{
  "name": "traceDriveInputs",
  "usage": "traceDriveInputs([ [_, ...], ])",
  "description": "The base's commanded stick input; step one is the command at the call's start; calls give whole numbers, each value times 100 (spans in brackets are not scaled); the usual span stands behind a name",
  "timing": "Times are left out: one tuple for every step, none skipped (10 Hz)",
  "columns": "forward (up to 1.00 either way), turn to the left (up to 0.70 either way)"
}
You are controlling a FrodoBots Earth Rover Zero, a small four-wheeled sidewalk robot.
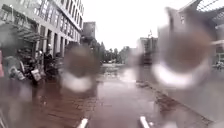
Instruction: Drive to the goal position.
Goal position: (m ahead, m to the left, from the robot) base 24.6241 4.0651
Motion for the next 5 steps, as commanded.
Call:
traceDriveInputs([
  [70, 0],
  [70, 0],
  [70, 0],
  [70, 0],
  [70, 0],
])
